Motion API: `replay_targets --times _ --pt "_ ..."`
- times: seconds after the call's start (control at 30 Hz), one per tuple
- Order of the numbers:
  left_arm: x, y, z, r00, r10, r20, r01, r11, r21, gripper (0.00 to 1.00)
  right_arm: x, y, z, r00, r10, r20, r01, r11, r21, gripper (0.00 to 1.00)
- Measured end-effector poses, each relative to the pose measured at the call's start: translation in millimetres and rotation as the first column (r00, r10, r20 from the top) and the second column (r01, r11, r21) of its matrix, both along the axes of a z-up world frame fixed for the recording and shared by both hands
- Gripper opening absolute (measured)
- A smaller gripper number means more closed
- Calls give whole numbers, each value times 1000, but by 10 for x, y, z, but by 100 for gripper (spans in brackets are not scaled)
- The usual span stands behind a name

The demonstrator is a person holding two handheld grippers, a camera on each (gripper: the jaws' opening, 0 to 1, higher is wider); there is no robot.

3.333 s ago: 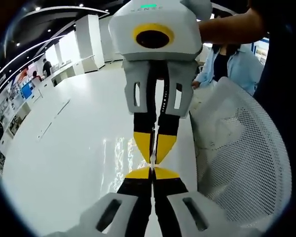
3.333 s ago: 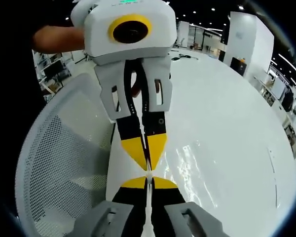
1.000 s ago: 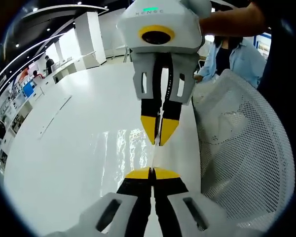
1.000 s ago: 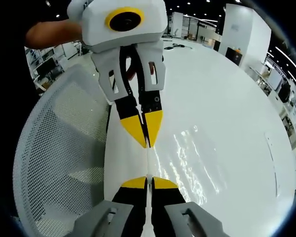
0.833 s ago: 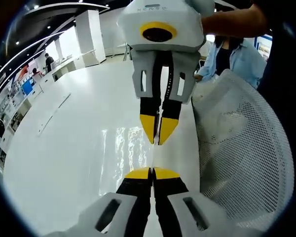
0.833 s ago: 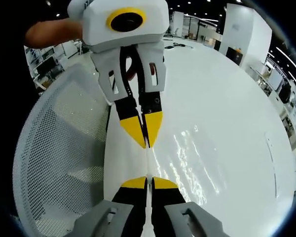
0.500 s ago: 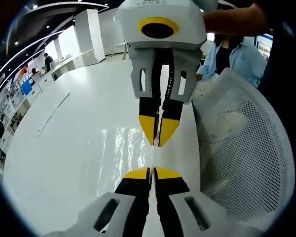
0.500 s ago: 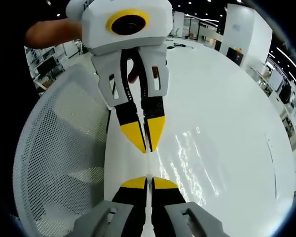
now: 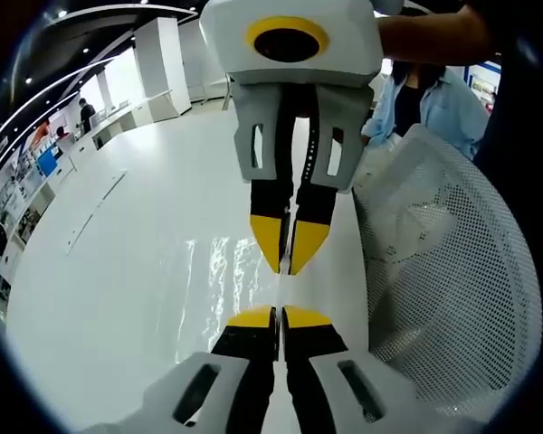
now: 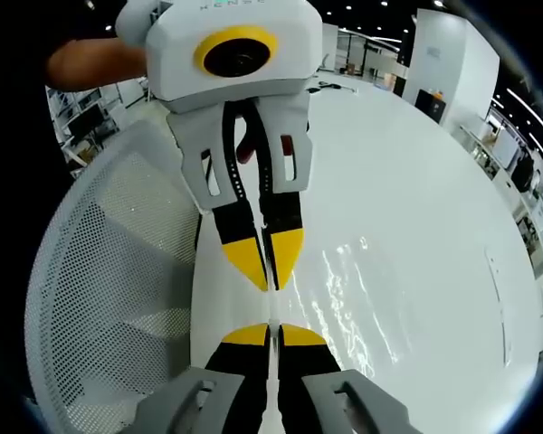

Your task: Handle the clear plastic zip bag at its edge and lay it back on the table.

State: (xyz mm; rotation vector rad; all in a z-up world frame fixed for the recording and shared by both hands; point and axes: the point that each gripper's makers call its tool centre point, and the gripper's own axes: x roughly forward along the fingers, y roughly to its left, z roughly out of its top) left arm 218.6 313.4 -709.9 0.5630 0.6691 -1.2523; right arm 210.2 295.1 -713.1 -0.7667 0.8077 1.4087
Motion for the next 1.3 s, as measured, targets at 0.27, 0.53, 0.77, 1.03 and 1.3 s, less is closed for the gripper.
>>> replay_targets --times 0.27,0.53,0.77,1.03,1.3 --pt "53 2 13 999 10 35 -9 1000 -23 0 10 5 20 1000 -2 4 2 1000 6 0" --pt "35 -7 43 999 29 29 -28 999 -40 0 31 -2 16 1000 -12 11 11 1000 18 0" --pt "46 25 32 999 39 22 -38 998 -41 0 48 -57 -23 1000 -27 6 27 1000 6 0" --pt "50 67 15 999 50 15 -49 998 -41 0 39 -136 -48 999 -43 -1 43 999 1 0" --pt "50 86 -24 999 34 22 -34 999 -28 0 32 -113 -30 999 -42 1 42 999 -3 0"
